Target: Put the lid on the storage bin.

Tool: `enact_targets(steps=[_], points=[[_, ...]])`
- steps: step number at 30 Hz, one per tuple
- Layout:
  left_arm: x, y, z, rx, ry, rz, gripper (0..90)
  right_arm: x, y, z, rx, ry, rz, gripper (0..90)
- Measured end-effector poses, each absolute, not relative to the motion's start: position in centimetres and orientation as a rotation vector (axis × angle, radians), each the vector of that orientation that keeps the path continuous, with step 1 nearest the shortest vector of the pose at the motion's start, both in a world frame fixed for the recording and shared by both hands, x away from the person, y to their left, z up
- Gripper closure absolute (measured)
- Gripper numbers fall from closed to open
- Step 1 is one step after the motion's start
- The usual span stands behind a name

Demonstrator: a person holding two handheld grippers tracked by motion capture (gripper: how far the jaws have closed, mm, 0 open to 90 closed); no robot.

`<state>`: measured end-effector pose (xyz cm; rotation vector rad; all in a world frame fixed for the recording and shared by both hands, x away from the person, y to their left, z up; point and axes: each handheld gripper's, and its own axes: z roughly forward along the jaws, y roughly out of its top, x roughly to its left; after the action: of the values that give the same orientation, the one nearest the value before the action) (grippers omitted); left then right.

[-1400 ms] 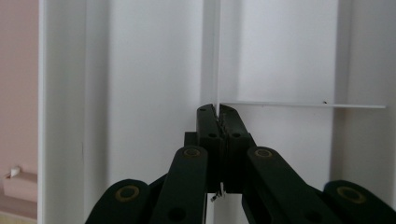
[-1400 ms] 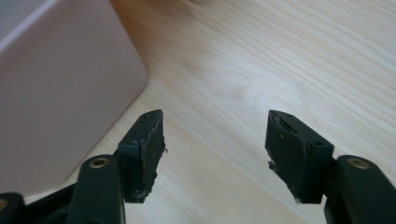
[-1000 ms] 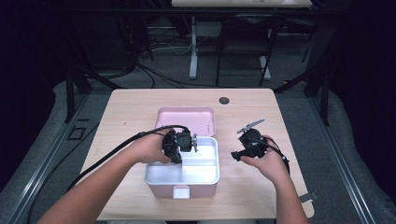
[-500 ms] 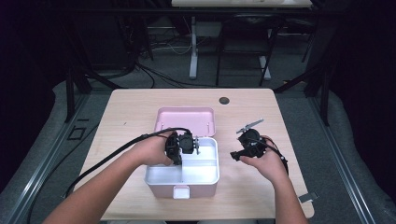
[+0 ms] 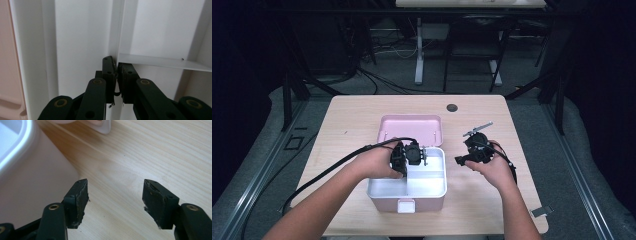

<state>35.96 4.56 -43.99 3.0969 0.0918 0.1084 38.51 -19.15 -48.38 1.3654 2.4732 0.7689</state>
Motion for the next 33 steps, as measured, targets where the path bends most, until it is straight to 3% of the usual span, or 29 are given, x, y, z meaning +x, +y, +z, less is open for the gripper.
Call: enact_targets(steps=[13, 19, 33], points=[[36.0, 4.5, -44.1, 3.100, 0.087, 0.102, 84.7, 41.9, -18.3, -47.8, 1.469, 2.513, 0.739, 41.2], [36.0, 4.5, -44.1, 3.099, 0.093, 0.086, 85.5, 43.2, -18.1, -46.7, 1.559, 2.467, 0.729, 51.0], [36.0, 4.4, -44.1, 3.101, 0.088, 0.096, 85.6, 45.3, -17.1, -45.3, 1.600, 2.414, 0.733, 51.9]])
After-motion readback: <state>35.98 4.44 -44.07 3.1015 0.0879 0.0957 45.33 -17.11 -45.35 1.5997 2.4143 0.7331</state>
